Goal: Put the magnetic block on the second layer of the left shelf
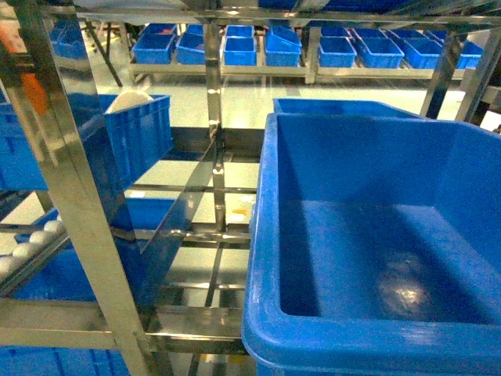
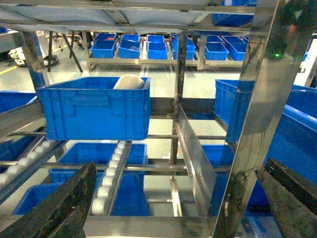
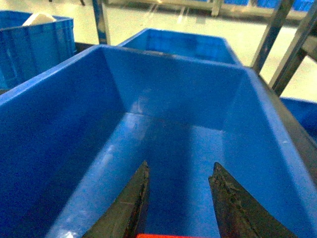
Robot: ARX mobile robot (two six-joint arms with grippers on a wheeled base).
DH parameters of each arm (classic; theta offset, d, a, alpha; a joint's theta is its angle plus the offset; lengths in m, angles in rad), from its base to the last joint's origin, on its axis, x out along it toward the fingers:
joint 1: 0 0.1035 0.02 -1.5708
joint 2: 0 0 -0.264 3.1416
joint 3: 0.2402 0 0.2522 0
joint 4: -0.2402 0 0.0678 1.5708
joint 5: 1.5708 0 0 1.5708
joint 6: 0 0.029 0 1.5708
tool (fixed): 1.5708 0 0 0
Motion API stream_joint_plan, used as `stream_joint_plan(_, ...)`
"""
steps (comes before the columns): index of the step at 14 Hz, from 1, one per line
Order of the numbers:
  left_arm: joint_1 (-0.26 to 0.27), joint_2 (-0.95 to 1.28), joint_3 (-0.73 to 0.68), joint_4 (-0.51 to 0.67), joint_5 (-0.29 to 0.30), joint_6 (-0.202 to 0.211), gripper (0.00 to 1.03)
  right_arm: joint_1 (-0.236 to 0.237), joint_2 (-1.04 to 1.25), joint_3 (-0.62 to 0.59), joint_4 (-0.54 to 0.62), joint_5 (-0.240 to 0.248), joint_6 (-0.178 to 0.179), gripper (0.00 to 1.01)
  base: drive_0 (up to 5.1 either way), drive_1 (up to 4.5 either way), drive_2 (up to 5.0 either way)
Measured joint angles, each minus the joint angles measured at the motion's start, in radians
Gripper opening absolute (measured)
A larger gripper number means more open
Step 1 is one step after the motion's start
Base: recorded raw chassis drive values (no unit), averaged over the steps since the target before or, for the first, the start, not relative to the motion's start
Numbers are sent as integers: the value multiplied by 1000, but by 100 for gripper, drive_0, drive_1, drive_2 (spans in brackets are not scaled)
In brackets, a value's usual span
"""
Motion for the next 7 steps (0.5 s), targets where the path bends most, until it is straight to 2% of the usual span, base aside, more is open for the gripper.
stream_joint_plan(3,0,0,0,0,0,0,98,58,159,45,51,29,77,32,0,0,0)
stream_joint_plan(5,0,0,0,0,0,0,98,63,317,140,88,64,138,32,0,0,0)
stream_joint_plan(7,0,0,0,0,0,0,98,62,461,248,58,77,195,32,0,0,0)
